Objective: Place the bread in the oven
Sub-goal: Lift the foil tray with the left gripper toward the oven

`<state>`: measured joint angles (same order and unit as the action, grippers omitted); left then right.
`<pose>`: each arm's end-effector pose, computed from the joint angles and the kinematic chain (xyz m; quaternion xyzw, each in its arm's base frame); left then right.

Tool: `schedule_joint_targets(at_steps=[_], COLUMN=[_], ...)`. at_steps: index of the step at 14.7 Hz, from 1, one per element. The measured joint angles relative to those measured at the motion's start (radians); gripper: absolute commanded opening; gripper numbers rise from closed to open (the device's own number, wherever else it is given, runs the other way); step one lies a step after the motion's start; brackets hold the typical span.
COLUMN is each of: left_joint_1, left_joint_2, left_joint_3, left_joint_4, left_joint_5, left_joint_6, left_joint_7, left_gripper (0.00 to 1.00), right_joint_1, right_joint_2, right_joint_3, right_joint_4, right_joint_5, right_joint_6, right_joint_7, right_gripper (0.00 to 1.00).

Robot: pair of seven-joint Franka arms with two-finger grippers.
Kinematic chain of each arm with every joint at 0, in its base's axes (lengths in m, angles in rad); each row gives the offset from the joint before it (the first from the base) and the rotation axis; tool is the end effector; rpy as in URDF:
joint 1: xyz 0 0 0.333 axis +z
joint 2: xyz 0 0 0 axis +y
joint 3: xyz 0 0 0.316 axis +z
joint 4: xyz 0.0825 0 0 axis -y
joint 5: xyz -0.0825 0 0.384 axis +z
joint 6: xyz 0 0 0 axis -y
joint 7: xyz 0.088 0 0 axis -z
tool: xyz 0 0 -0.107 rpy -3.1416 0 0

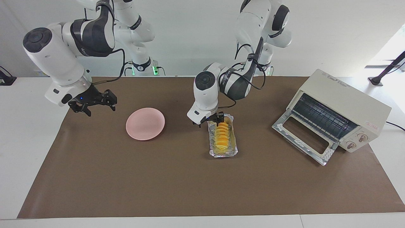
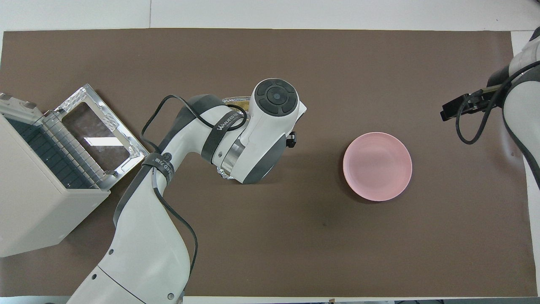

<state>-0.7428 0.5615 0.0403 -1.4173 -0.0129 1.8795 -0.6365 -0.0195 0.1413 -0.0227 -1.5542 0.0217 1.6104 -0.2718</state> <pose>0.5306 -0.4570 0.3650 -0.9982 0.0332 0.0357 0.0344 0.5956 -0.0221 0.5543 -0.9926 -0.1136 0.0406 0.0157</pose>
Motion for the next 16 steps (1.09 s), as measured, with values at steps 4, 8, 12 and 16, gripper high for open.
schedule_joint_targets(at_steps=[4,8,12,16], left_joint_1=[0.0,0.0,0.0,0.0], left_joint_2=[0.007,0.049,0.057,0.057], left_joint_3=[0.004,0.007,0.007,0.007], left_joint_4=[0.0,-0.001,0.0,0.001], left_joint_5=[0.008,0.026,0.028,0.028], left_joint_6=[0.026,0.051,0.055,0.055], left_joint_7=[0.0,0.0,0.0,0.0], left_gripper=[0.73,0.68,0.38,0.0], right_joint_1=[-0.038,-0.075,-0.09,-0.092], right_joint_2=[-0.109,-0.155,-0.155,-0.16], right_joint_3=[0.0,0.001,0.007,0.017], right_joint_4=[-0.002,-0.02,-0.081,-0.068], right_joint_5=[-0.008,-0.008,-0.008,-0.008], right_joint_6=[-0.14,-0.141,-0.013,-0.069], right_joint_7=[-0.013,-0.015,-0.013,-0.012], right_gripper=[1.0,1.0,1.0,1.0])
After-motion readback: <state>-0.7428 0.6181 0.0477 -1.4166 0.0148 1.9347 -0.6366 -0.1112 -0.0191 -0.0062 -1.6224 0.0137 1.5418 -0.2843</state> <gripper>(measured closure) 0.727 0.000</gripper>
